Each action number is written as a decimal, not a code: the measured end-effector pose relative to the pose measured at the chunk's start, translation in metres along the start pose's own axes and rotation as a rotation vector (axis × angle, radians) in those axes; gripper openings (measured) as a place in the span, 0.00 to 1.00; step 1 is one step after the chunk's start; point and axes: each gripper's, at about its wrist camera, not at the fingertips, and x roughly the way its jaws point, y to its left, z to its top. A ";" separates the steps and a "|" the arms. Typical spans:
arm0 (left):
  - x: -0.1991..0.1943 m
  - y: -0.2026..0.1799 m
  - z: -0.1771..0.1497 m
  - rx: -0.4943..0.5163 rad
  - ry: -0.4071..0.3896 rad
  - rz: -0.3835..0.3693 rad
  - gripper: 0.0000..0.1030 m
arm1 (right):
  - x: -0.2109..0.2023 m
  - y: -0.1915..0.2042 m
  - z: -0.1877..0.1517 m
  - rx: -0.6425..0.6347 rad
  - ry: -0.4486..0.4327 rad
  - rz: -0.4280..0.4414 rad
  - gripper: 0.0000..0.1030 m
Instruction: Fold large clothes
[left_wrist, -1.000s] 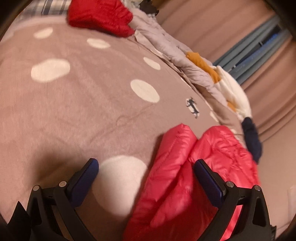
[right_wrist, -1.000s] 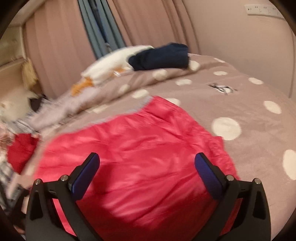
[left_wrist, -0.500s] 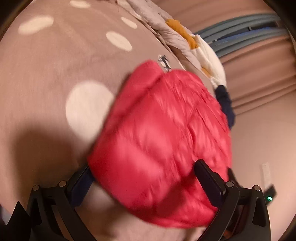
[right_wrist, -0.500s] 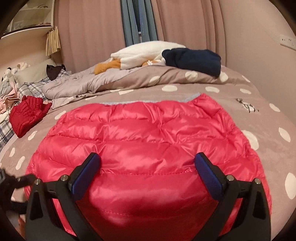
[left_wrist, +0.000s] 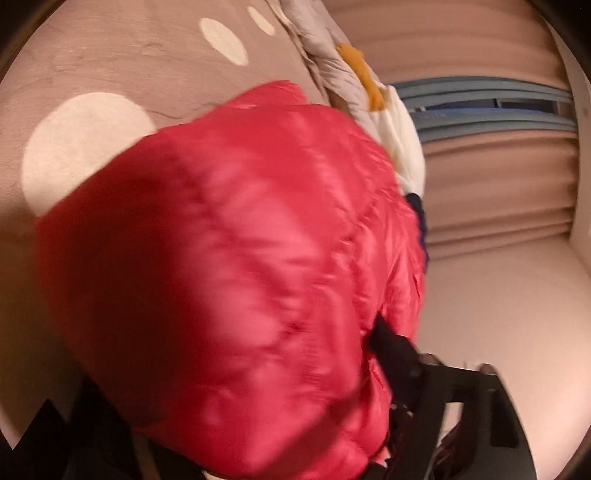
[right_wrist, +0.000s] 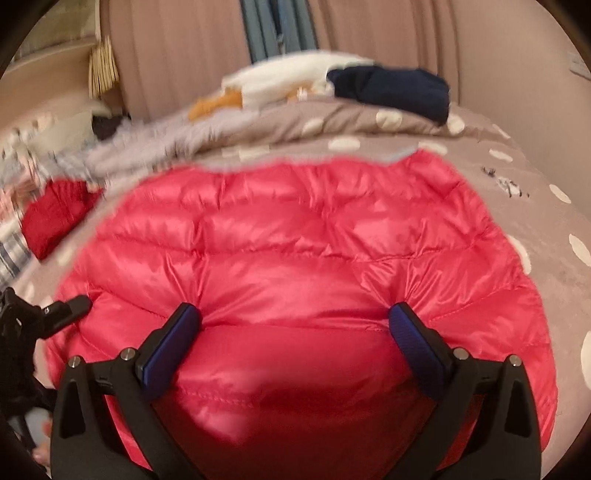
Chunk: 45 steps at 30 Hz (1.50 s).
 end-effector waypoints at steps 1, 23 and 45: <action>0.001 -0.001 -0.002 0.012 -0.012 0.016 0.67 | 0.007 0.004 0.001 -0.021 0.021 -0.028 1.00; 0.011 -0.028 0.002 0.208 -0.086 0.186 0.48 | 0.047 0.020 0.009 -0.169 -0.021 -0.087 1.00; -0.018 -0.059 -0.004 0.385 -0.225 0.296 0.39 | -0.030 -0.116 0.004 0.367 -0.096 -0.057 0.68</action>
